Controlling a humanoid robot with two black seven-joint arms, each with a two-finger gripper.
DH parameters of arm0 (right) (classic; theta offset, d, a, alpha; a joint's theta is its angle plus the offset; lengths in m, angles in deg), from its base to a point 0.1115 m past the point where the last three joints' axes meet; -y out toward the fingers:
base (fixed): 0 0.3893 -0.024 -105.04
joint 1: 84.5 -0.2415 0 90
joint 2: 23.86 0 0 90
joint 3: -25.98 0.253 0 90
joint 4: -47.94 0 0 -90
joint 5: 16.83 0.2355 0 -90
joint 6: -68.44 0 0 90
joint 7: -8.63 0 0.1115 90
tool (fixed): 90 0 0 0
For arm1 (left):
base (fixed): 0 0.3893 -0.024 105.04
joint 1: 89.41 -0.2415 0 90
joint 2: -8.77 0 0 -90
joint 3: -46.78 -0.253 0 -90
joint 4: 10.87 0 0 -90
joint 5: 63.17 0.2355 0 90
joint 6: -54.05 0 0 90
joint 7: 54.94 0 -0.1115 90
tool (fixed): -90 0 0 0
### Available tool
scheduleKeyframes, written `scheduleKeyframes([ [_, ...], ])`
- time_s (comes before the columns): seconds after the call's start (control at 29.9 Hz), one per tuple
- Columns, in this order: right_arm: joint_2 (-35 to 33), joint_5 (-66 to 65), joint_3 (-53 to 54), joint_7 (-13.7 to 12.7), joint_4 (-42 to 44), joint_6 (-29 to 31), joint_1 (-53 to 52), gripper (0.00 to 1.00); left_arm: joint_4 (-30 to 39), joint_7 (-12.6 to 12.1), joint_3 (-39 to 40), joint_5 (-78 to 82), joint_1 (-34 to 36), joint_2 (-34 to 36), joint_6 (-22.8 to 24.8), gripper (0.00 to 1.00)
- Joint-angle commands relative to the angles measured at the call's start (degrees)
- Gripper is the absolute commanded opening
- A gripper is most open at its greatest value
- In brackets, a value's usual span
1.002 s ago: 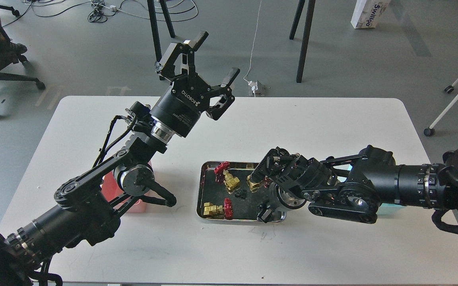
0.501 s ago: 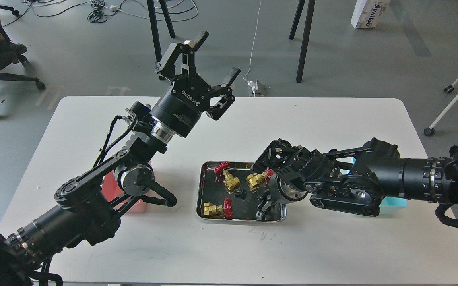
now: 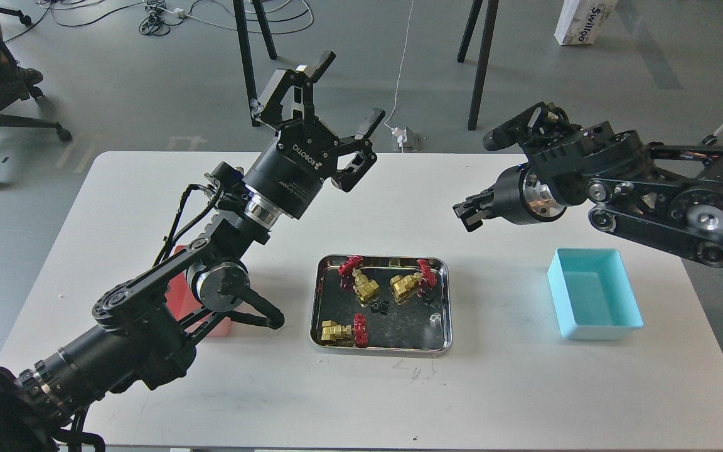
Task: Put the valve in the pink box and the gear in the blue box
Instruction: 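Lift the gear and carry it with the right gripper to the blue box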
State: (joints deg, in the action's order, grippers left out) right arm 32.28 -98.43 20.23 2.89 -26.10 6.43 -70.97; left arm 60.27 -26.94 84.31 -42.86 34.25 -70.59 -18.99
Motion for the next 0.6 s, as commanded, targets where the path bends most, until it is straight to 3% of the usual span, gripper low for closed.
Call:
scheduleKeyframes([
  [0.0,-8.58,-0.14,-0.32,0.03,-0.84,0.01,1.14,0.07,-0.04,0.0,0.0,0.0,0.0,-0.18,0.0,0.98],
  [0.17,-14.74,-0.31,0.12,0.03,-0.49,0.01,6.77,0.07,-0.66,0.0,-0.08,0.26,0.0,-1.49,0.09,0.99],
  [0.57,-14.84,-0.49,0.3,-0.41,-0.41,0.01,14.59,0.1,-0.92,0.0,-0.26,0.26,0.09,-2.29,0.0,0.99],
])
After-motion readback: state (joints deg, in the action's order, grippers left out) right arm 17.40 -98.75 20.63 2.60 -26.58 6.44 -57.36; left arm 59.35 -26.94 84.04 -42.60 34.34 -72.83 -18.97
